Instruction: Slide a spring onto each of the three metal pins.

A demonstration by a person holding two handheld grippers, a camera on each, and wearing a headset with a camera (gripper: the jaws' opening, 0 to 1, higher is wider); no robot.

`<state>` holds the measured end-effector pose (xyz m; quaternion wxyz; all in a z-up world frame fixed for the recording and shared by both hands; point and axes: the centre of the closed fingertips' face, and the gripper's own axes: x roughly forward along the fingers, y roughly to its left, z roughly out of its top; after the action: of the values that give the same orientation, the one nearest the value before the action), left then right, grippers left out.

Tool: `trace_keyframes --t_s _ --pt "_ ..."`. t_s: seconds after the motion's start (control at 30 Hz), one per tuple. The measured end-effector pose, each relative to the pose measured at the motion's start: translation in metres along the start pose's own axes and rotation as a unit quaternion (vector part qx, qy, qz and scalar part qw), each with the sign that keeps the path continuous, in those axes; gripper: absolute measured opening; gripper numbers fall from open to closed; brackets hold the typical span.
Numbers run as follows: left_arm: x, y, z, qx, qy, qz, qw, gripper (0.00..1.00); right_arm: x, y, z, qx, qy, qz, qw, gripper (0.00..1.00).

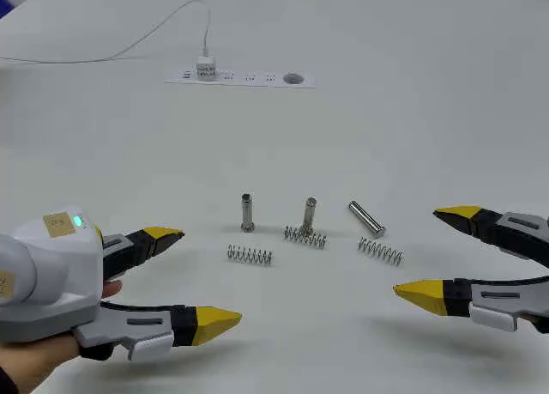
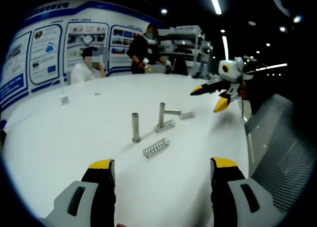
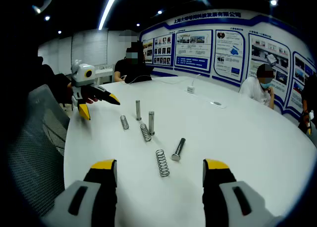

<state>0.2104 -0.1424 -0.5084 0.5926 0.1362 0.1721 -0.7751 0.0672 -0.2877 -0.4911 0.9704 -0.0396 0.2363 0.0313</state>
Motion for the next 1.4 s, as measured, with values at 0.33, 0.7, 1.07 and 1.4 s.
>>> trace_keyframes --t_s 0.33,0.7,1.07,1.4 --pt "0.000 0.002 0.002 -0.005 -0.005 0.003 1.0000 0.80 0.000 0.000 -0.001 0.004 0.002 -0.001 1.0000 0.71" --pt "0.000 0.003 0.002 -0.006 -0.003 0.004 1.0000 0.81 0.000 0.000 -0.001 0.007 0.005 -0.002 1.0000 0.71" --pt "0.001 0.003 0.002 -0.009 -0.004 0.005 0.9999 0.79 0.000 -0.006 0.002 0.013 0.018 -0.007 0.9997 0.66" --pt "0.000 0.005 0.003 -0.011 -0.008 0.008 0.9999 0.80 0.003 -0.016 0.013 0.009 0.026 -0.011 0.9996 0.61"
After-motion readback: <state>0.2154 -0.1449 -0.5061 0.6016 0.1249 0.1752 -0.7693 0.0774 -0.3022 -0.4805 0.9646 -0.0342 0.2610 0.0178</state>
